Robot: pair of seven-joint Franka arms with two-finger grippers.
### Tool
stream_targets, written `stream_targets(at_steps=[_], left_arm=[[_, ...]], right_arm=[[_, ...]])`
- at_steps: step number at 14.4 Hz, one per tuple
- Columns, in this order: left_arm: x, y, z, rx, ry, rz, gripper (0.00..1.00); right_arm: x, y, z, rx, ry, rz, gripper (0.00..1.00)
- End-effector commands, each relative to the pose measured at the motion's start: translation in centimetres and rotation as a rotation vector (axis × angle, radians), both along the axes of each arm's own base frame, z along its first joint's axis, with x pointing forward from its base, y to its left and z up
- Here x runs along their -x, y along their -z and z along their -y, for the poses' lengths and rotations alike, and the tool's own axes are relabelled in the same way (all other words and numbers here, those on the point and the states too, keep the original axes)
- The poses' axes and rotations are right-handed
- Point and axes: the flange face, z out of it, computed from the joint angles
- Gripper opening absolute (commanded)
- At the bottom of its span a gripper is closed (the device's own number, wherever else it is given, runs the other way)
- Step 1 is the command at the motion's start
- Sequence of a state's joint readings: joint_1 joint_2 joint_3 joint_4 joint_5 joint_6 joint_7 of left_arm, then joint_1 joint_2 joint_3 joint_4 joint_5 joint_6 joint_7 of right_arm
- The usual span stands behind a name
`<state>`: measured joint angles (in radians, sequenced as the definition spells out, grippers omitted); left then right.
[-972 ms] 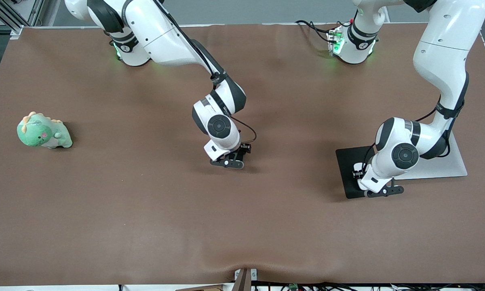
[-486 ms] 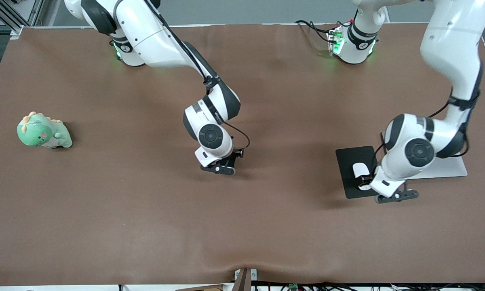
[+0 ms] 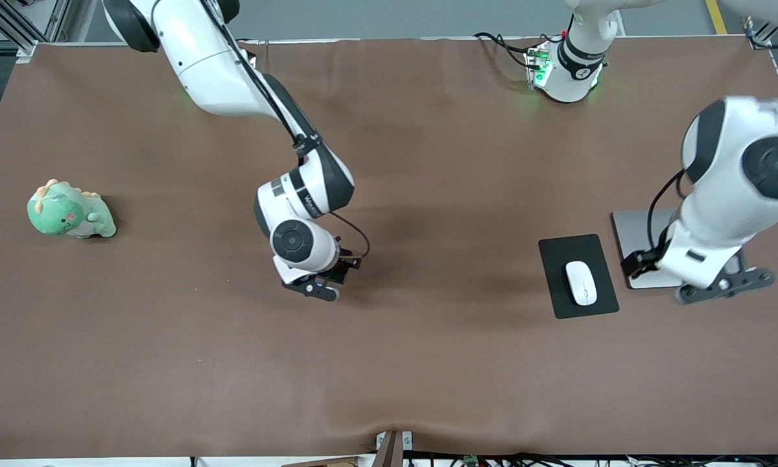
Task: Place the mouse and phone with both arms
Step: 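Lift the left gripper away while the right gripper carries the phone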
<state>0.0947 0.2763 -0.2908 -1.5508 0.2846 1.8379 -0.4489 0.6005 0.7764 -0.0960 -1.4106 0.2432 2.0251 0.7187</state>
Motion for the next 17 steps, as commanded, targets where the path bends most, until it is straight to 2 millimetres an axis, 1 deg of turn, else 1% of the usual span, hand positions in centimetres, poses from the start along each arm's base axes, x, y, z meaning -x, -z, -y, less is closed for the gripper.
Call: stream_targets(at_steps=[1,2,3,4,6,7,8,9,12,14,15,16,17], left_arm=[[2.2,-4.4,0.2,0.036,0.000,-0.010,1.00],[3.1,-6.0,0.4,0.054,0.002,-0.005,1.00],[3.9,-7.0,0.3,0.071,0.000,-0.016,1.00],[4.7,-8.2,0.5,0.084,0.006,-0.020,1.00],[5.7,-10.1,0.5,0.093,0.007,0.000,1.00],[6.3,-10.9,0.5,0.090,0.013,-0.002,1.00],[6.7,-11.6,0.5,0.086,0.019,-0.003,1.00],[7.1,-12.1,0.5,0.084,0.022,-0.002,1.00],[7.9,-14.1,0.6,0.079,0.064,0.014,1.00],[8.7,-15.1,0.6,0.099,0.072,0.004,1.00],[9.5,-15.8,0.4,0.109,0.081,-0.007,1.00],[10.6,-16.9,0.1,0.113,0.104,0.008,1.00],[10.7,-16.7,0.1,0.117,0.121,-0.001,1.00]], right_arm=[[0.6,-1.7,3.7,0.009,0.013,-0.024,0.00],[0.9,-1.8,5.3,0.009,0.007,-0.036,0.00],[0.9,-2.5,7.6,-0.002,-0.005,-0.040,0.00],[1.2,-2.9,9.4,-0.011,-0.023,-0.047,0.00],[2.2,-3.3,12.6,-0.013,-0.042,-0.060,0.00],[2.6,-3.3,13.8,-0.014,-0.047,-0.054,0.00],[3.2,-3.1,14.4,-0.012,-0.044,-0.050,0.00],[3.6,-2.7,15.7,0.000,-0.047,-0.040,0.00],[4.8,-1.8,20.8,-0.009,-0.095,-0.037,0.00],[6.3,-1.0,23.1,-0.010,-0.112,-0.018,0.00],[6.8,-0.7,24.4,-0.010,-0.107,-0.011,0.00],[7.1,-0.5,25.2,-0.009,-0.108,-0.013,0.00],[7.4,-0.3,26.5,-0.009,-0.112,-0.017,0.00]])
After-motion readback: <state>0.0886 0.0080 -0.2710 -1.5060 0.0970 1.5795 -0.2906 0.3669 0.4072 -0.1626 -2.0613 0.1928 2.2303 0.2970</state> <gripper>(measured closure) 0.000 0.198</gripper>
